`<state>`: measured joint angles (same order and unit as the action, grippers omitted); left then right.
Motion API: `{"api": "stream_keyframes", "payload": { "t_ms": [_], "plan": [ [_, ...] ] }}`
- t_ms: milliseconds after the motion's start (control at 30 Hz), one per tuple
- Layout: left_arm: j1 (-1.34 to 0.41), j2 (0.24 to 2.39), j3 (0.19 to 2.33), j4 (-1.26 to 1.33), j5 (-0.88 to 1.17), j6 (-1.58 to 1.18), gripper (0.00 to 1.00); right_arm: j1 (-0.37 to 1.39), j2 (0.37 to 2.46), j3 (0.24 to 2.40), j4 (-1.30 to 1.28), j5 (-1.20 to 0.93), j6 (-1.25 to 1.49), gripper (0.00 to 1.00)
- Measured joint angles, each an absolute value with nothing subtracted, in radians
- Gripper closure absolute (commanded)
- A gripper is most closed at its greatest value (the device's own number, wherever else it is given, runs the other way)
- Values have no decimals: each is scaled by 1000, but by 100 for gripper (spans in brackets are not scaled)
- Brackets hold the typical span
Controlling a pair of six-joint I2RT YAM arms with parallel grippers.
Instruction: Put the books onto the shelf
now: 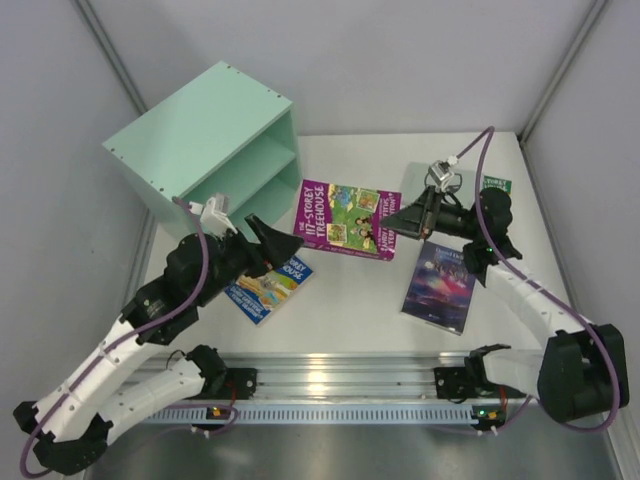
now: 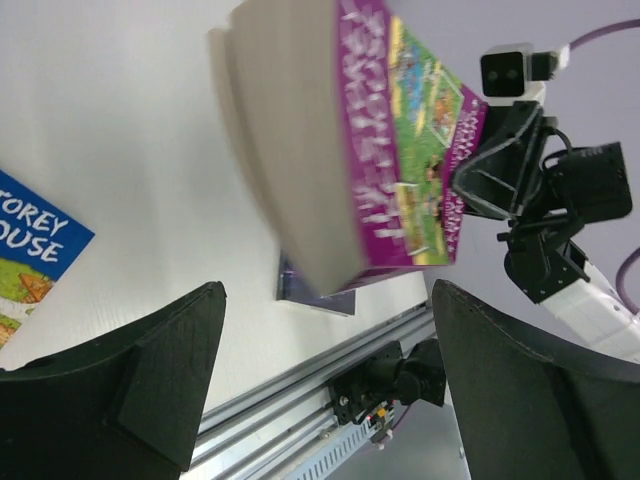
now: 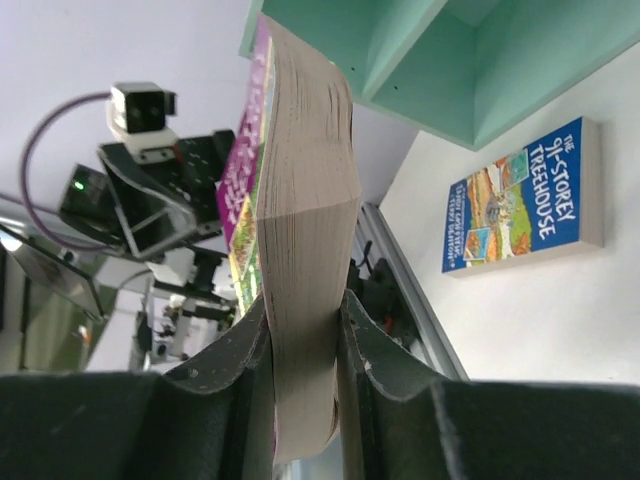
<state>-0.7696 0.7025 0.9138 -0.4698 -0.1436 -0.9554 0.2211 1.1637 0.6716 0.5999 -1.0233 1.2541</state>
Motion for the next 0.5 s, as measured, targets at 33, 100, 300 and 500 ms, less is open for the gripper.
{"api": "stream_keyframes", "payload": {
  "t_ms": [33, 100, 300, 500],
  "plan": [
    [-767, 706, 941, -485, -128, -943, 11, 223, 1158, 692, 551, -1034, 1210, 100],
    [-764, 712, 980, -495, -90, -926, 11, 232, 1145, 724, 455, -1043, 1136, 100],
    [-762, 712, 991, -516, 16, -915, 8, 252, 1123, 762, 294, -1059, 994, 100],
    [-756, 746, 1001, -578, 41, -896, 9, 301, 1123, 771, 295, -1059, 971, 100]
  ]
}}
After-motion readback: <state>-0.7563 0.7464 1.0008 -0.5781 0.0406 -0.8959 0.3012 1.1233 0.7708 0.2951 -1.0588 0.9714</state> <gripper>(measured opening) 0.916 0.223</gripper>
